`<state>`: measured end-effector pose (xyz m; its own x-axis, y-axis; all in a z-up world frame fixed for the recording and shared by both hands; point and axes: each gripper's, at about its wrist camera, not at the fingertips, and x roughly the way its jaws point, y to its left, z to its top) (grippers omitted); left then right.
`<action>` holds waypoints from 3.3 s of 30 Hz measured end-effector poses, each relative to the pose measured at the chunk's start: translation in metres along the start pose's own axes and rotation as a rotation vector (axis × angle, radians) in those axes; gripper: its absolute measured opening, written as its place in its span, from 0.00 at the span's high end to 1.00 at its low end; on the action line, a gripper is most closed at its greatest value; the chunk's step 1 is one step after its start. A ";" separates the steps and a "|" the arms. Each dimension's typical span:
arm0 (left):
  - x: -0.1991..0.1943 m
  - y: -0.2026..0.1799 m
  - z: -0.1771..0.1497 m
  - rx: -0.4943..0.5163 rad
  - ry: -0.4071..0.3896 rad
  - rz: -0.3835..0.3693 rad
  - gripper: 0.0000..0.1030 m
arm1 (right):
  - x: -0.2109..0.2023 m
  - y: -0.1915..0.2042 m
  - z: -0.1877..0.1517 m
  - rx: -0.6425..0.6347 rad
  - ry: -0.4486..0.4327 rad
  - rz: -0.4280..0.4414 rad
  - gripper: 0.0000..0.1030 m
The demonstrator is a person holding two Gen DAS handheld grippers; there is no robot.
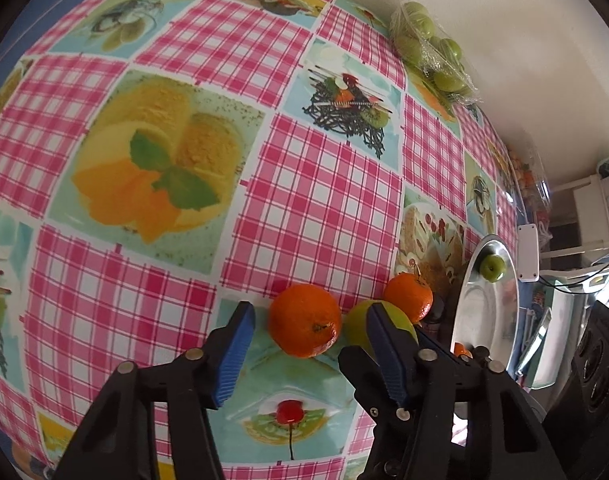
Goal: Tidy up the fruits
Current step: 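Grasp a tangerine with the left tool while the right tool grasps a green round fruit, then carry the green fruit over the steel bowl with the right tool while the left tool lifts the tangerine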
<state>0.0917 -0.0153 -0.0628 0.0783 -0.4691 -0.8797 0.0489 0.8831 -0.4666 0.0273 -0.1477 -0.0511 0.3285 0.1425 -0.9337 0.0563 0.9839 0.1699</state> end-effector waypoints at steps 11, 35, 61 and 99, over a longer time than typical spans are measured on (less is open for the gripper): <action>0.003 0.012 -0.001 -0.067 0.018 -0.036 0.59 | 0.003 0.000 0.001 -0.001 0.003 -0.007 0.46; -0.019 0.025 0.005 -0.124 -0.064 -0.036 0.60 | 0.007 0.000 0.003 0.014 0.004 -0.025 0.61; -0.047 0.023 0.004 -0.121 -0.176 -0.041 0.60 | -0.052 -0.019 0.007 0.106 -0.101 0.017 0.61; -0.005 -0.106 -0.046 0.250 -0.092 0.017 0.60 | -0.086 -0.201 -0.042 0.557 -0.138 -0.128 0.61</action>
<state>0.0408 -0.1061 -0.0130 0.1705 -0.4627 -0.8700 0.2902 0.8673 -0.4044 -0.0520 -0.3535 -0.0187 0.4036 -0.0260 -0.9146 0.5782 0.7819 0.2329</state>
